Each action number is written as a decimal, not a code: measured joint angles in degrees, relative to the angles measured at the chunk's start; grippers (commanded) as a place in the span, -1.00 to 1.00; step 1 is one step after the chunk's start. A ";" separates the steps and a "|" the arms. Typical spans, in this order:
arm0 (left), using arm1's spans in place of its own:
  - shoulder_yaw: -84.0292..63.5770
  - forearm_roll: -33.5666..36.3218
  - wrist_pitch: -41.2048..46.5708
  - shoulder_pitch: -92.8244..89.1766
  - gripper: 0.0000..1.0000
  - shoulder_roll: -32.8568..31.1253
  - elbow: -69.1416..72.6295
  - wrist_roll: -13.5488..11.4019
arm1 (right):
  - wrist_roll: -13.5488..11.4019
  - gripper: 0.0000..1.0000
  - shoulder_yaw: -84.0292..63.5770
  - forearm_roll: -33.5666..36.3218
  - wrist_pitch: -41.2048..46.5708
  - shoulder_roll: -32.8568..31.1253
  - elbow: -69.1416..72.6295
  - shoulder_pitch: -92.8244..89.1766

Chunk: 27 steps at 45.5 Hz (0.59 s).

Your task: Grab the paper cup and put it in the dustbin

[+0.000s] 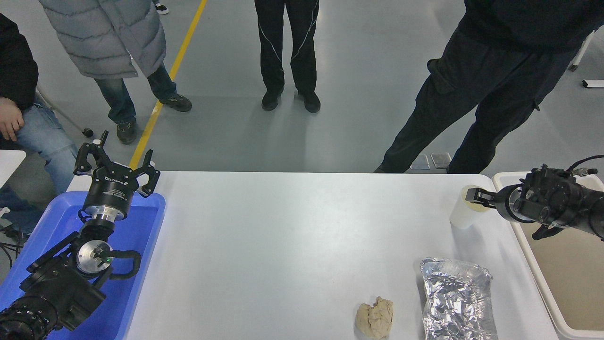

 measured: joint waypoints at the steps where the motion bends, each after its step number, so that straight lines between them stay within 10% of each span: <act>1: 0.00 0.00 0.00 0.00 0.96 0.00 0.00 0.00 | -0.33 -0.72 0.25 0.24 -0.01 0.00 -0.05 -0.11; 5: 0.00 0.00 0.00 0.00 0.96 0.00 -0.01 0.00 | -1.26 -1.00 0.90 1.68 -0.07 -0.06 -0.18 -0.36; 27: 0.00 -0.03 0.02 0.00 0.96 0.00 -0.01 0.00 | -3.96 -1.00 2.04 8.99 0.27 -0.11 0.09 -0.65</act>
